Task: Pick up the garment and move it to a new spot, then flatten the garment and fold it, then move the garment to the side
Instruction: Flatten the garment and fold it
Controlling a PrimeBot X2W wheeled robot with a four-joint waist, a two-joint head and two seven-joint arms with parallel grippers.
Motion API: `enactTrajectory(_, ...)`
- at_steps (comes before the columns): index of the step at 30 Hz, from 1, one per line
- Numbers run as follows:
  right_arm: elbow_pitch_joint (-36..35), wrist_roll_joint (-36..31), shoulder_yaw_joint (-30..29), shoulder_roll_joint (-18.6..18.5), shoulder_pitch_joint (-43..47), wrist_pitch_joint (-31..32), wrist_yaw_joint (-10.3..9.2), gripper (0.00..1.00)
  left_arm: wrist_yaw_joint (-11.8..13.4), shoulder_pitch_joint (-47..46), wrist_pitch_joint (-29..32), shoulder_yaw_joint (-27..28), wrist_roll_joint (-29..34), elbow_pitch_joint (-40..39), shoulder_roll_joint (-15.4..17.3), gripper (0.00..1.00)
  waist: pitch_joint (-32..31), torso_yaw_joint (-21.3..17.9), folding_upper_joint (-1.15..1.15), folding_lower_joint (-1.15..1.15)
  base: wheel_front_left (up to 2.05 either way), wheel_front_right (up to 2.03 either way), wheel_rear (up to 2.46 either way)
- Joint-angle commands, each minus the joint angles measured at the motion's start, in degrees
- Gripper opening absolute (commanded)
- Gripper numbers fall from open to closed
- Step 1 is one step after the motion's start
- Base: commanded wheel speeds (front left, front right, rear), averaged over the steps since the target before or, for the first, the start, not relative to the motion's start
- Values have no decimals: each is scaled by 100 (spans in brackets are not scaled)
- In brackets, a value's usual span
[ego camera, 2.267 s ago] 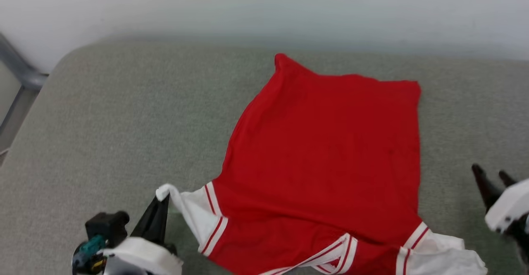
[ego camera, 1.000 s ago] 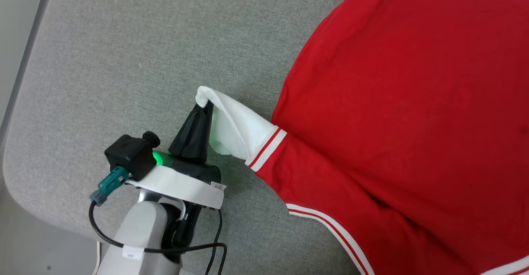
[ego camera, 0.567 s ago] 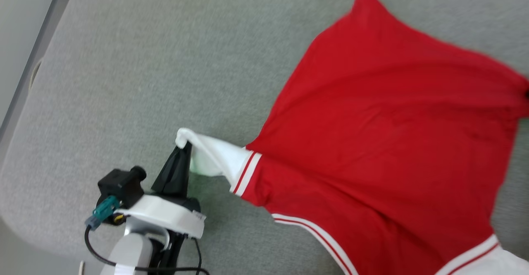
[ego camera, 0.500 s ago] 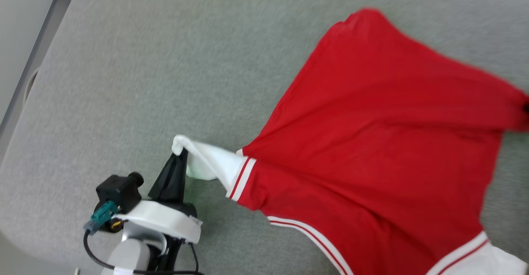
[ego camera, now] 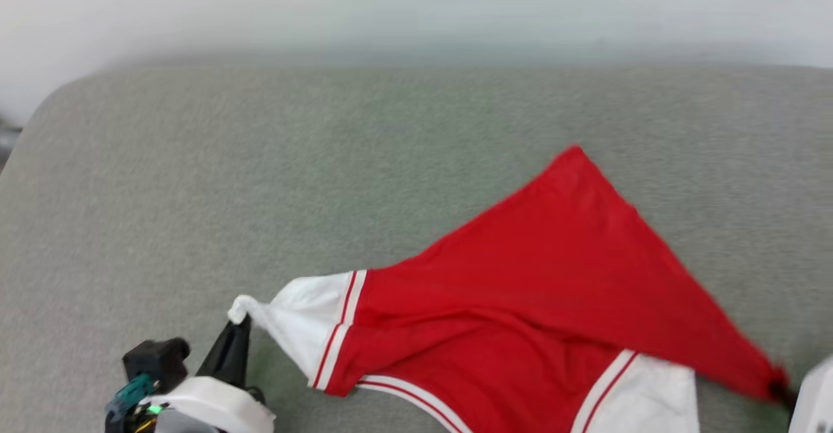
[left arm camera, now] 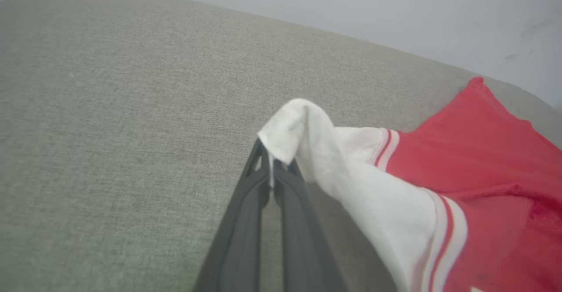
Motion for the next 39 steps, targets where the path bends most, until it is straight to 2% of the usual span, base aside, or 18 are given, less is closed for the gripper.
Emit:
enactTrajectory(1, -93, 23, -30, 89, 180, -55, -6, 0, 64, 85, 30, 37, -20, -4, 48, 0, -203, -226, 0, 1, 0, 0, 0)
enactTrajectory(6, -336, 4, -135, 672, 1085, -287, -6, 0, 179, 315, 120, 77, -58, -87, 99, 0, -362, -398, 0, 1, 0, 0, 0)
enactTrajectory(11, -364, 71, -193, 1019, 1683, -466, -6, 0, 231, 447, 226, 50, -82, -137, 123, 0, -458, -421, 0, 1, 0, 0, 0)
enactTrajectory(12, -365, 104, -172, 1054, 1742, -550, -6, 20, 243, 448, 252, 41, -84, -151, 127, 0, -464, -422, 0, 1, 0, 0, 0)
enactTrajectory(13, -380, 134, -180, 1070, 1767, -676, -5, 100, 239, 453, 263, 31, -85, -171, 128, 0, -467, -422, 0, 1, 0, 0, 0)
enactTrajectory(17, -391, 218, -90, 1104, 1632, -1383, -5, 100, 273, 477, 316, 7, -100, -250, 139, 0, -456, -452, 0, 1, 0, 0, 0)
enactTrajectory(20, -415, 190, -79, 1086, 1378, -2149, -5, 100, 288, 445, 366, -29, -98, -315, 141, 0, -446, -437, 0, 1, 0, 0, 0)
enactTrajectory(26, -325, 46, 185, 701, 833, -3556, -5, 100, 295, 303, 379, -84, -81, -453, 117, 0, -379, -326, 0, 1, 0, 0, 0)
enactTrajectory(29, -158, 55, 425, 458, 439, -3921, -5, 100, 313, 237, 368, -105, -83, -528, 108, 0, -301, -270, 0, 1, 0, 0, 0)
enactTrajectory(33, 139, 95, 741, 125, -156, -3791, -5, 100, 295, 74, 346, -158, -57, -624, 78, 0, -118, -123, 0, 1, 0, 0, 0)
enactTrajectory(35, 296, 209, 910, -80, -471, -3465, -5, 100, 265, -26, 330, -188, -58, -664, 59, 0, -7, -40, 0, 1, 0, 0, 0)
enactTrajectory(38, 561, 387, 1131, -446, -908, -2560, -5, 100, 247, -193, 320, -268, -12, -723, 16, 0, 166, 88, 0, 1, 0, 0, 0)
enactTrajectory(39, 561, 387, 1131, -446, -908, -2560, -5, 100, 247, -193, 320, -268, -12, -723, 16, 0, 166, 88, 0, 1, 0, 0, 0)
